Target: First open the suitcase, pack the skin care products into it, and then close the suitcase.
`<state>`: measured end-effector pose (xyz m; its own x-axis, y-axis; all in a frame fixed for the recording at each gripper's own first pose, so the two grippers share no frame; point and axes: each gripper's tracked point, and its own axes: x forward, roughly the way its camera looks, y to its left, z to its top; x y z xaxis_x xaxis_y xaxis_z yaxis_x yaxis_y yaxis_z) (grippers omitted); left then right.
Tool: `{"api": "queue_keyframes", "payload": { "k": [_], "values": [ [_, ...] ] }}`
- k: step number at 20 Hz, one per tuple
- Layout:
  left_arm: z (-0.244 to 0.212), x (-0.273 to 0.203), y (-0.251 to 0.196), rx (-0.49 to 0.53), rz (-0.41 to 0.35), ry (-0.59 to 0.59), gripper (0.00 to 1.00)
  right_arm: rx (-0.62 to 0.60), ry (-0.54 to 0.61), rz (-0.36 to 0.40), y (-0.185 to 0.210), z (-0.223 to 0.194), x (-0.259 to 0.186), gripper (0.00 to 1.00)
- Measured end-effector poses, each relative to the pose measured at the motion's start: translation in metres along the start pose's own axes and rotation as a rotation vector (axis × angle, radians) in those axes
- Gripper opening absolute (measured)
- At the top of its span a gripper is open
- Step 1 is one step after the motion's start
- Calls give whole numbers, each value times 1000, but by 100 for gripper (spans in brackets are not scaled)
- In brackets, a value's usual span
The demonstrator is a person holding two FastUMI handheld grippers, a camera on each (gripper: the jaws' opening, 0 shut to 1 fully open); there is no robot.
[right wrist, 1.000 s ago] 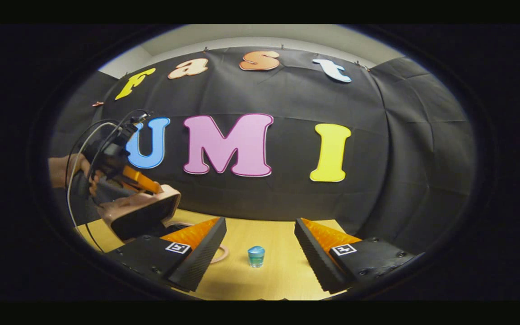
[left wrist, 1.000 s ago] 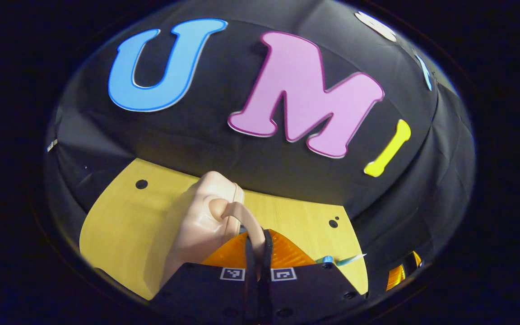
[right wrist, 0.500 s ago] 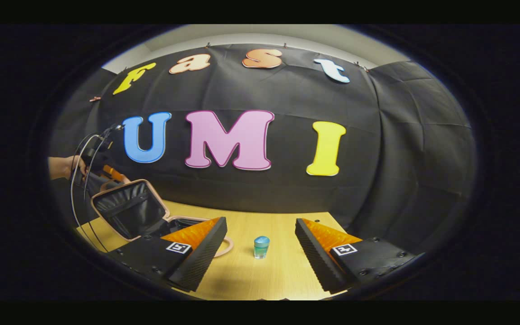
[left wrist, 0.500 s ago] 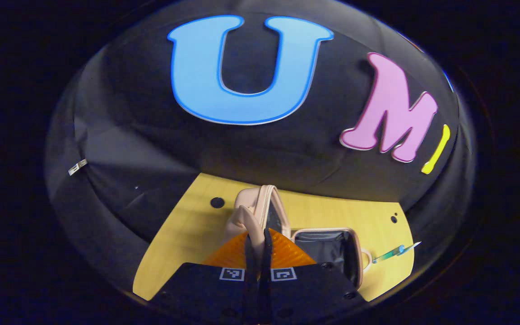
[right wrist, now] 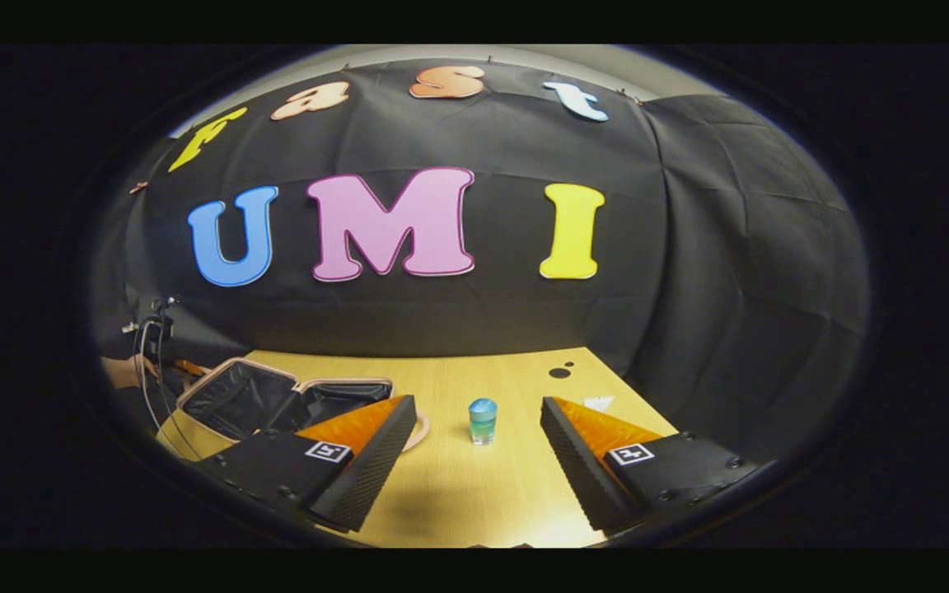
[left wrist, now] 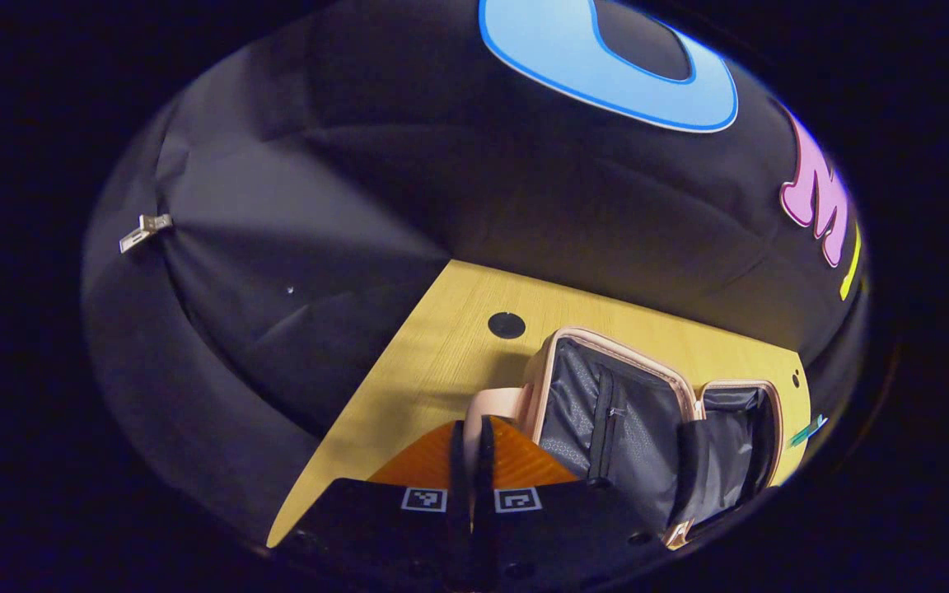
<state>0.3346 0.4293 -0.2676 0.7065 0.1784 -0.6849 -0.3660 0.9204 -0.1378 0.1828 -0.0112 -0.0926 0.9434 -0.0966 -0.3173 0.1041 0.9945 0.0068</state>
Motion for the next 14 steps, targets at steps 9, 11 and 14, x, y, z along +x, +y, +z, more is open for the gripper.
{"api": "queue_keyframes", "payload": {
  "k": [9,11,14],
  "values": [
    [12,-37,18,-67,130,-127,98,-12,-38,-24,-17,10,5,97],
    [35,-79,-14,-101,73,-259,97,-10,-52,-38,-34,14,11,97],
    [71,-172,-96,-52,8,-508,97,-9,-54,-43,-63,17,21,97]
  ]
}}
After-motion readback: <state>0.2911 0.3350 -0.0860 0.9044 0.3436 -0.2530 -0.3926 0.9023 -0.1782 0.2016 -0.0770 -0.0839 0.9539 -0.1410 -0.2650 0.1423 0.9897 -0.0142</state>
